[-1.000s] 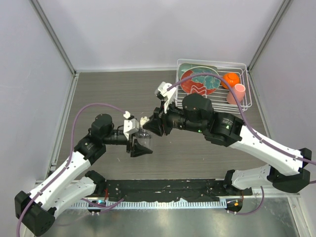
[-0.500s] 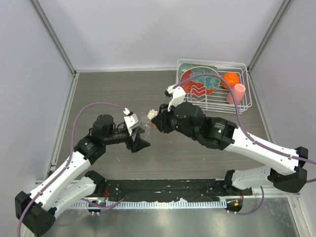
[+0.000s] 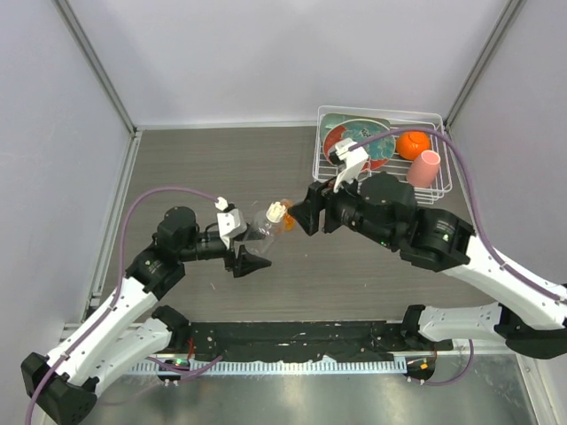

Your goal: Screw on the bottle caps

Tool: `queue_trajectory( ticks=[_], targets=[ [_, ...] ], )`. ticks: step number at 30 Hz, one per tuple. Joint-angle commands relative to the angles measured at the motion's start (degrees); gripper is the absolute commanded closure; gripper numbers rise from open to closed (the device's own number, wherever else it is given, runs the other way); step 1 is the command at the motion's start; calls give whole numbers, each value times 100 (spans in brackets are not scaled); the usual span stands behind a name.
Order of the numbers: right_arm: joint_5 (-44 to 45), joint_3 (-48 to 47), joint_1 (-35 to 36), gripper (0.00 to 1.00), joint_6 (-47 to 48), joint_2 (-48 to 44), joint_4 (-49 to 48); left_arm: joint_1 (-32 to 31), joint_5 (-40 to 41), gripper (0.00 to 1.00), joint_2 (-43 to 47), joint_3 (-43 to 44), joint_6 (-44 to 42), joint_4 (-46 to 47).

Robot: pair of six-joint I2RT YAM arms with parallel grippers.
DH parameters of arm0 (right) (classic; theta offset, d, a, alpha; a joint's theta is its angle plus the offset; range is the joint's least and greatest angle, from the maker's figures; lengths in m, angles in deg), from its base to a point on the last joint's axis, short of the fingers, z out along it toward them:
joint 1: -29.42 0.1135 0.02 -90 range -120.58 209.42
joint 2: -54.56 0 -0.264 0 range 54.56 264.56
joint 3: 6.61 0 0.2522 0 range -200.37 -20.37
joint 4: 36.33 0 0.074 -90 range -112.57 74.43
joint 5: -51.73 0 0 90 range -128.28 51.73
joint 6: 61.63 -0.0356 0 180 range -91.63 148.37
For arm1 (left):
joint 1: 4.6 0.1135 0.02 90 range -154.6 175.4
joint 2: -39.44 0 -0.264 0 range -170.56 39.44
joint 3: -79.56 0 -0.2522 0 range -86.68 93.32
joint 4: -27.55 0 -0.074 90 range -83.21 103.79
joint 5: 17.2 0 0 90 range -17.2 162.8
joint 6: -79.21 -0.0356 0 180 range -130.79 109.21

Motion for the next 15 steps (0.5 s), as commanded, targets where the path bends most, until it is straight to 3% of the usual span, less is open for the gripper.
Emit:
queue_trajectory(
  ticks=[1, 6, 9, 15],
  targets=[
    [-772, -254, -31, 33, 588, -226, -219, -19, -988, 100, -52, 491, -164, 38],
    [-2855, 185, -31, 28, 1073, -577, -1255, -10, -2412, 100, -175, 632, 317, -157],
    [-3296, 467, -31, 23, 1249, -762, -1844, -19, -2966, 100, -237, 632, 679, 19],
    [-3779, 503, -31, 20, 1460, -833, -2250, -19, -3152, 100, -325, 606, 882, 90]
  ],
)
